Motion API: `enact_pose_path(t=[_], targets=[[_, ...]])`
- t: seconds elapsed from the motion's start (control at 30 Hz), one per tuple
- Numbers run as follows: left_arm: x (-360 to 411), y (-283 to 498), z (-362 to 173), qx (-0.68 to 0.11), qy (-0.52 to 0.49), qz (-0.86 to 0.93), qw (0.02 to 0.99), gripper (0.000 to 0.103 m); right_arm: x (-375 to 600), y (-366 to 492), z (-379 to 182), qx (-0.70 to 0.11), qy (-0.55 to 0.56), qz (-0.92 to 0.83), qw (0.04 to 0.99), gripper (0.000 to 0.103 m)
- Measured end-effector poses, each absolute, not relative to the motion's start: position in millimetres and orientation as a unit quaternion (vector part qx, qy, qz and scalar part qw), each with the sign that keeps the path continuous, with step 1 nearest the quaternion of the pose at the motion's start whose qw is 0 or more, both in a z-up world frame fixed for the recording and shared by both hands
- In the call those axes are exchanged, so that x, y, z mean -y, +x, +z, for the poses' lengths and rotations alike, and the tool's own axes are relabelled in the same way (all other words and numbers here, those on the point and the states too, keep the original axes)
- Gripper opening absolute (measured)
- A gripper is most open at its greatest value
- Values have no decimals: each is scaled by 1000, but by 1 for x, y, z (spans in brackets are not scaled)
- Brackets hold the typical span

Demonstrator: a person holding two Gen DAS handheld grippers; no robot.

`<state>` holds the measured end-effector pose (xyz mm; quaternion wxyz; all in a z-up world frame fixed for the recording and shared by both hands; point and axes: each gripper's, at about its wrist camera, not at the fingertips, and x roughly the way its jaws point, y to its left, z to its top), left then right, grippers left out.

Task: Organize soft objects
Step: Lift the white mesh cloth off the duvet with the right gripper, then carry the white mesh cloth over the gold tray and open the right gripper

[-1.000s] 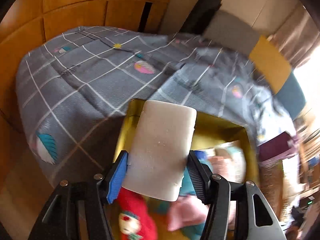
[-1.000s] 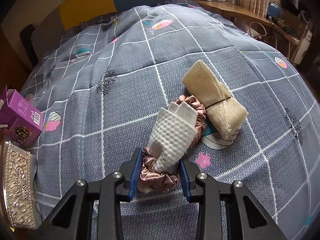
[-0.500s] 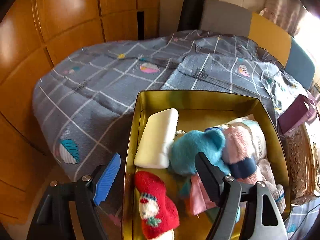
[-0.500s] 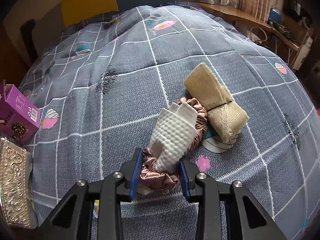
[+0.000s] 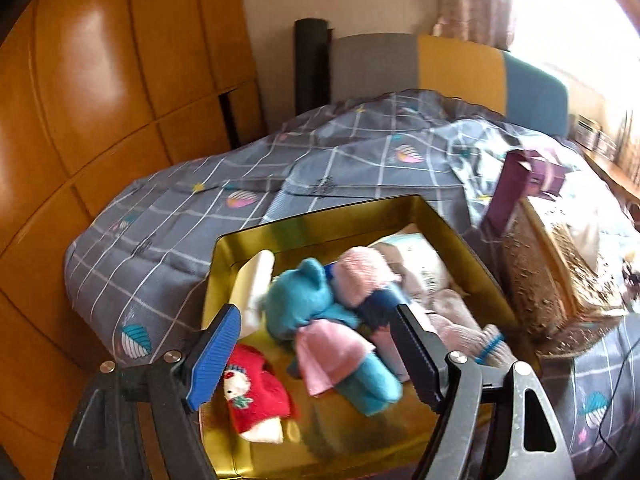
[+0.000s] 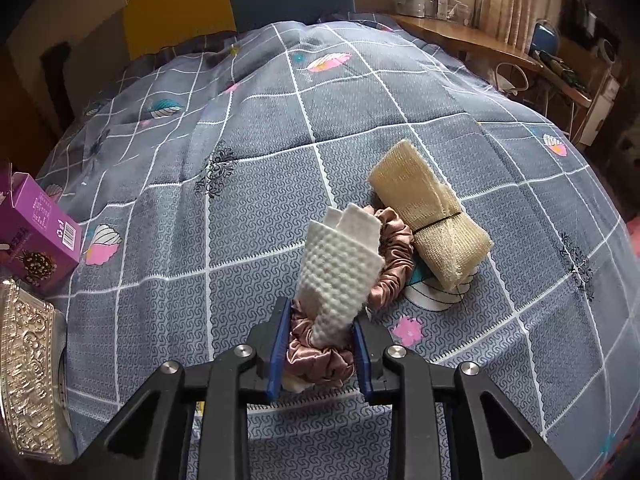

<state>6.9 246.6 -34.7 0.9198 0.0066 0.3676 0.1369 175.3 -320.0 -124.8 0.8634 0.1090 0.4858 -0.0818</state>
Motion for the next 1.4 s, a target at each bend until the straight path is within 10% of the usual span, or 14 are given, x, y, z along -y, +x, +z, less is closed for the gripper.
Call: enact_pose_path(t=[0.67,1.4], targets=[[-203,-6,-34,-363,45,65,928,78,308,185,-99,-466,135,-63,872,28],[-202,-13,-39,-362,57,38,930,78,55,211,77,-349,62,262,897,28]])
